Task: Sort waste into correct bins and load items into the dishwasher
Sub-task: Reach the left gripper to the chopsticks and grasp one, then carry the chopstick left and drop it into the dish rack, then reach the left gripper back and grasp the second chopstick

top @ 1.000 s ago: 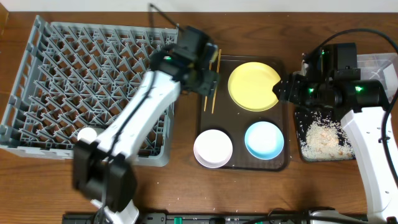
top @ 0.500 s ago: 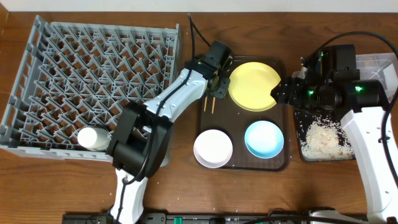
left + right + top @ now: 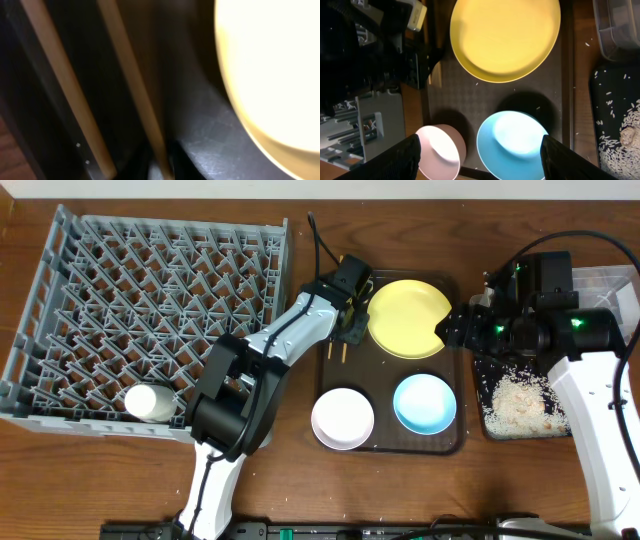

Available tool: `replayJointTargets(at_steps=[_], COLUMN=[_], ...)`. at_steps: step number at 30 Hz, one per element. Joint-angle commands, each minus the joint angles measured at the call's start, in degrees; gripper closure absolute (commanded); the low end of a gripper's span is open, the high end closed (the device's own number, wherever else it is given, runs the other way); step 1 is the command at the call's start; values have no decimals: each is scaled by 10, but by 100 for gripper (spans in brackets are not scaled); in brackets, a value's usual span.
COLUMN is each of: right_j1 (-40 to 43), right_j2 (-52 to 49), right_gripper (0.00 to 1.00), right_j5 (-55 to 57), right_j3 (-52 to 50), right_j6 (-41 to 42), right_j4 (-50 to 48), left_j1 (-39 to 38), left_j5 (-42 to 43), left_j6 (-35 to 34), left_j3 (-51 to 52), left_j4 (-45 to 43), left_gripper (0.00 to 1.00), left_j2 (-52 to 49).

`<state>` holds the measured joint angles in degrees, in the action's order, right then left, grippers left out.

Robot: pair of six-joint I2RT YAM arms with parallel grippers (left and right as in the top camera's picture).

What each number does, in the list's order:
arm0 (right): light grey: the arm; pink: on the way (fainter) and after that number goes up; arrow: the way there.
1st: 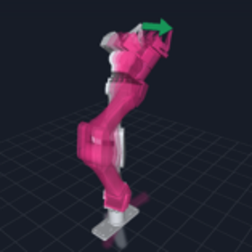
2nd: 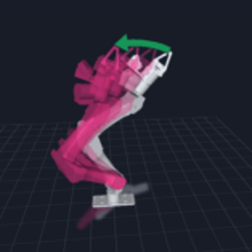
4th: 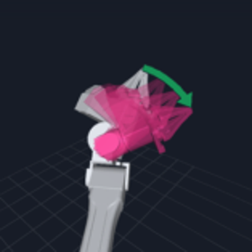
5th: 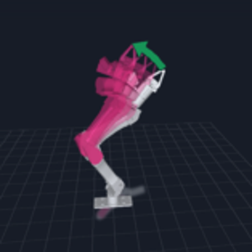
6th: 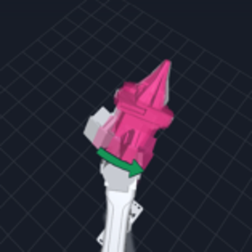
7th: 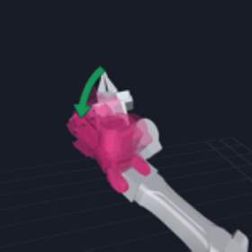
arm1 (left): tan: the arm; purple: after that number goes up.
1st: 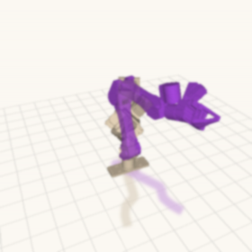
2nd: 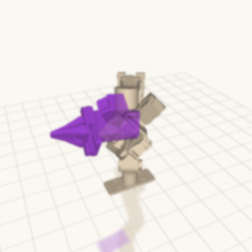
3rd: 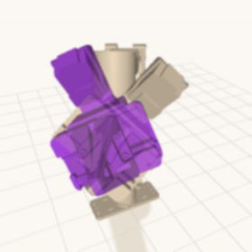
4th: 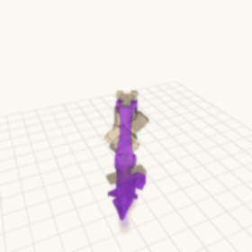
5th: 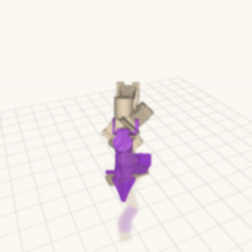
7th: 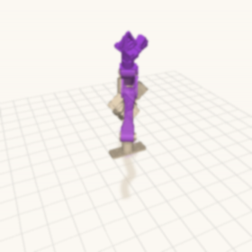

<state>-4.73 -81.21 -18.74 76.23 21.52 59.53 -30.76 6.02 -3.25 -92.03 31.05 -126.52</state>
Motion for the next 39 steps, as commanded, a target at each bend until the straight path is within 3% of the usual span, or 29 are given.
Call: replayJointTargets(at_steps=[1,7,17,23,30,39], right_j1=[2,2,2,2,2,2], right_j2=[6,6,6,6,6,6], right_gripper=[26,25,25,26,25,25], right_j5=[-8,-8,-8,-8,-8,-8], right_j3=[6,6,6,6,6,6], right_j6=[3,3,2,2,1,1], right_j4=[2,1,2,3,0,0], left_j1=[-2,0,14,63,135,156], left_j5=[10,10,6,-107,-123,-108], left_j6=[-1,-16,-46,-119,-7,14], left_j3=[-6,-8,-8,-8,24,87], left_j4=[7,19,89,209,232,201], left_gripper=[92,92,92,92,92,84], left_j2=[-32,9,190,254,240,226])
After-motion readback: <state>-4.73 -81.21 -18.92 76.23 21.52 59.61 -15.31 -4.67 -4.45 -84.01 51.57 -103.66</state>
